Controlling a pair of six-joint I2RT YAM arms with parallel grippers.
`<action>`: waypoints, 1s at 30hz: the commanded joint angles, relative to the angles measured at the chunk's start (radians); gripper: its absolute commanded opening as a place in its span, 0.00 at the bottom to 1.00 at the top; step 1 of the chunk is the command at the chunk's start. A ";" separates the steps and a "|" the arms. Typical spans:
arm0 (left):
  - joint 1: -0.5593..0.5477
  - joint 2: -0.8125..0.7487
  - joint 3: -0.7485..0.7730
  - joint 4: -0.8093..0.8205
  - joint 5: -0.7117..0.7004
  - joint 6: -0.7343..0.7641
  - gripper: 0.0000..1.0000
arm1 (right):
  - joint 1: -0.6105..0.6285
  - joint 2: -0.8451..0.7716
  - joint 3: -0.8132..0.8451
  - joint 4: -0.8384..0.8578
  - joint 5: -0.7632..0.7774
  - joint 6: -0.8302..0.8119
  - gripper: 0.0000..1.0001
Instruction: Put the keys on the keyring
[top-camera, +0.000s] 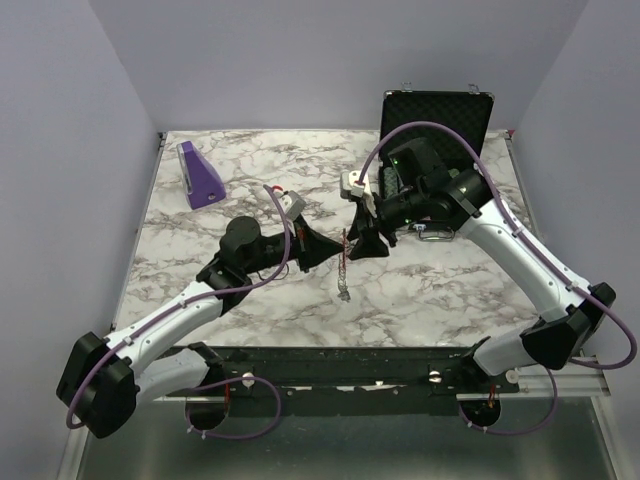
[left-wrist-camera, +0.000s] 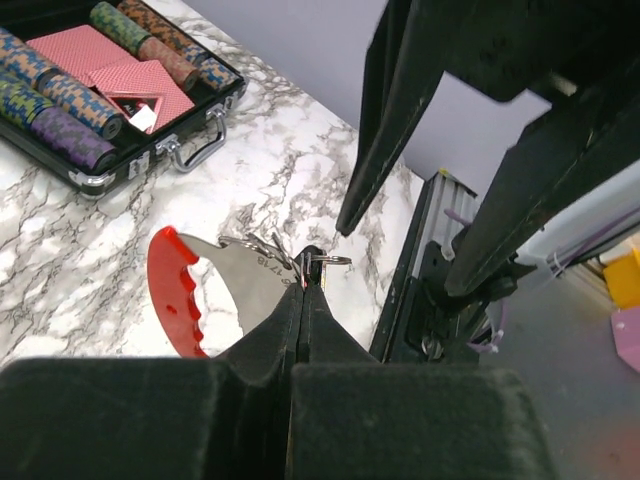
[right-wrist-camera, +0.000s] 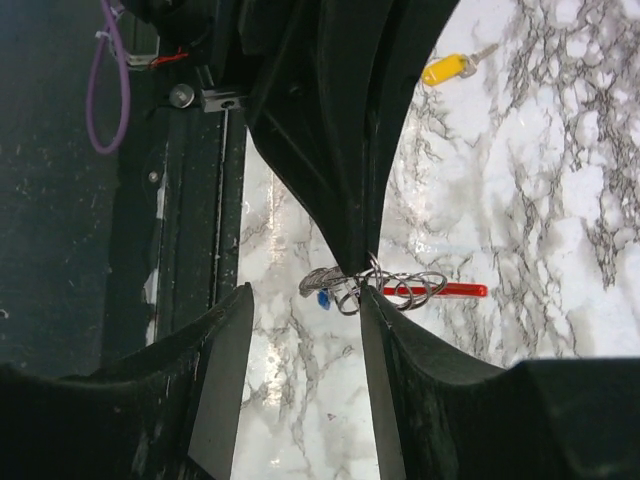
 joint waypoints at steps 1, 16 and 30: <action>0.001 -0.039 0.043 -0.047 -0.120 -0.082 0.00 | -0.004 -0.054 -0.085 0.186 0.088 0.185 0.55; -0.001 -0.061 0.038 -0.067 -0.172 -0.088 0.00 | -0.002 -0.035 -0.151 0.300 0.150 0.259 0.45; 0.001 -0.053 0.052 -0.073 -0.195 -0.108 0.00 | 0.011 -0.022 -0.166 0.315 0.182 0.253 0.40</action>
